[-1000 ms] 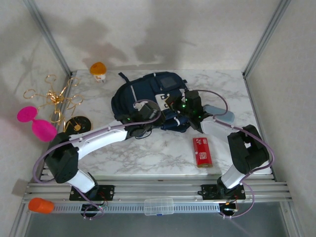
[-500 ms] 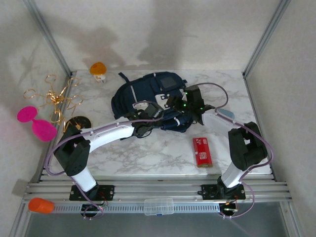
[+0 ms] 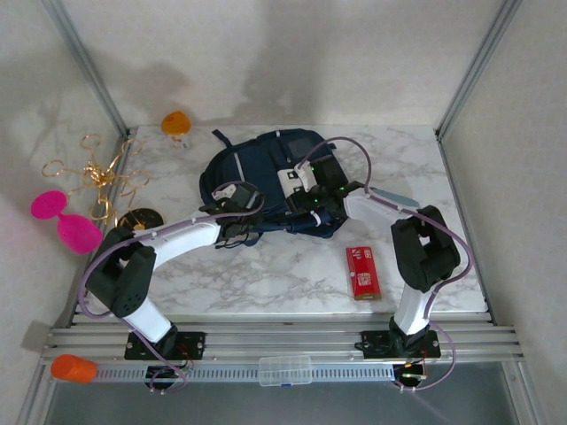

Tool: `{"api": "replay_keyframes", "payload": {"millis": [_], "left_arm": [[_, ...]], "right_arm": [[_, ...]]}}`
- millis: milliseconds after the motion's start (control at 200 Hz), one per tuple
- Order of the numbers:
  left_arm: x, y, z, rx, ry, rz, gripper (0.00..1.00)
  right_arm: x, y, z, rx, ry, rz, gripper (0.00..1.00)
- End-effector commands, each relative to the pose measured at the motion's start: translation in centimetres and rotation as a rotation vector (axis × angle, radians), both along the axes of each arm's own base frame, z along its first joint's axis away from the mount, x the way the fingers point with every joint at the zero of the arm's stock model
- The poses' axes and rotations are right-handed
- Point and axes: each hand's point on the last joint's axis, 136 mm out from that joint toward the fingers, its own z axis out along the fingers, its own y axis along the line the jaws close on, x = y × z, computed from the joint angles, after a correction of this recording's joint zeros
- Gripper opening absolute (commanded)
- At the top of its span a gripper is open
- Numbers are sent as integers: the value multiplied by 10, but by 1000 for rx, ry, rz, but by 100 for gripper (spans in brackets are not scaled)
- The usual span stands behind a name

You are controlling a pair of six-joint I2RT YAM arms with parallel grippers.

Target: Pack books, pencil case, and school supplies into a backpack

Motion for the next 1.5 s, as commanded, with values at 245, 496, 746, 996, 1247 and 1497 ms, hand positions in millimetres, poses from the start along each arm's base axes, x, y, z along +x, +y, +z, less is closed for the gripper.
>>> {"api": "replay_keyframes", "payload": {"millis": [245, 496, 746, 996, 1247, 1497], "left_arm": [[8, -22, 4, -84, -11, -69, 41], [-9, 9, -33, -39, 52, -7, 36], [-10, 23, -43, -22, 69, 19, 34], [-19, 22, -42, -82, 51, 23, 32], [-13, 20, -48, -94, 52, 28, 27], [6, 25, -46, -113, 8, 28, 22]], "right_arm": [[1, 27, -4, -174, -172, 218, 81], [31, 11, -26, -362, -247, 141, 75], [33, 20, 24, -252, -351, 127, 28], [40, 24, 47, -202, -361, 105, 0], [29, 28, 82, -47, -368, 83, 0], [11, 24, 115, 125, -342, 6, 0]]}}
